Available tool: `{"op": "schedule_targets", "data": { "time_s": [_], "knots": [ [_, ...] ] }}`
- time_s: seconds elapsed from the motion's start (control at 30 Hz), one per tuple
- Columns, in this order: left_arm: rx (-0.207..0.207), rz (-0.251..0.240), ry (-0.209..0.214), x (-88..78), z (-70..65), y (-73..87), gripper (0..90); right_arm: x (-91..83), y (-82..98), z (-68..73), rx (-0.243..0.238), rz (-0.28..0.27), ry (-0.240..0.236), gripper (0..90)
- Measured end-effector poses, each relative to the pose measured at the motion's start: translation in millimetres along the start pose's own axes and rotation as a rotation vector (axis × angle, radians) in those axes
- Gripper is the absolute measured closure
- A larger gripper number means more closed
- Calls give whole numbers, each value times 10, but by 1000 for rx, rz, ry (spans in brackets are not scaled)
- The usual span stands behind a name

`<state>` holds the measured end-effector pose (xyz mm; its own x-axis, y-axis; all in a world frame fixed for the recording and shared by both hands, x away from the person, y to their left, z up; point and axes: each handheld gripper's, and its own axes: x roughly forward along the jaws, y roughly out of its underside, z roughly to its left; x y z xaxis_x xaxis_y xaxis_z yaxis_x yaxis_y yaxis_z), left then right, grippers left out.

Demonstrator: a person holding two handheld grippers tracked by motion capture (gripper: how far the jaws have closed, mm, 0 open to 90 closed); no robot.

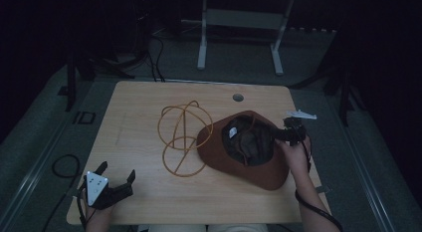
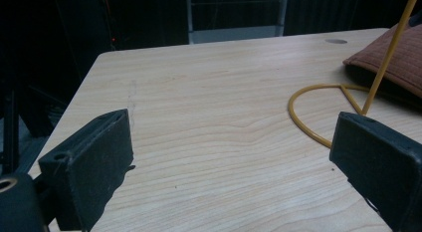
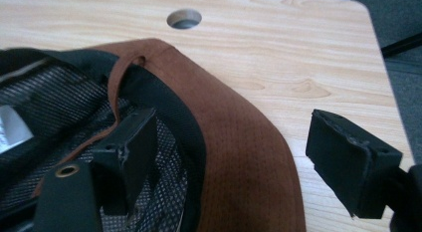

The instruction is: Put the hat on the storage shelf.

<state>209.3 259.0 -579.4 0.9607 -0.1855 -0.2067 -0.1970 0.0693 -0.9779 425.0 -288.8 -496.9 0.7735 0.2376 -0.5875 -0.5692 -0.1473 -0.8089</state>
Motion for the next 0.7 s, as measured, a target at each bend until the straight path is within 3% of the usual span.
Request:
{"op": "schedule_targets", "data": {
  "time_s": [0.5,0.7],
  "knots": [
    [-4,1,6,-7,-1,-2,41,349,156,45,2,113,11,287],
    [-3,3,4,-4,-4,-1,41,404,191,79,9,128,11,320]
  ]
}}
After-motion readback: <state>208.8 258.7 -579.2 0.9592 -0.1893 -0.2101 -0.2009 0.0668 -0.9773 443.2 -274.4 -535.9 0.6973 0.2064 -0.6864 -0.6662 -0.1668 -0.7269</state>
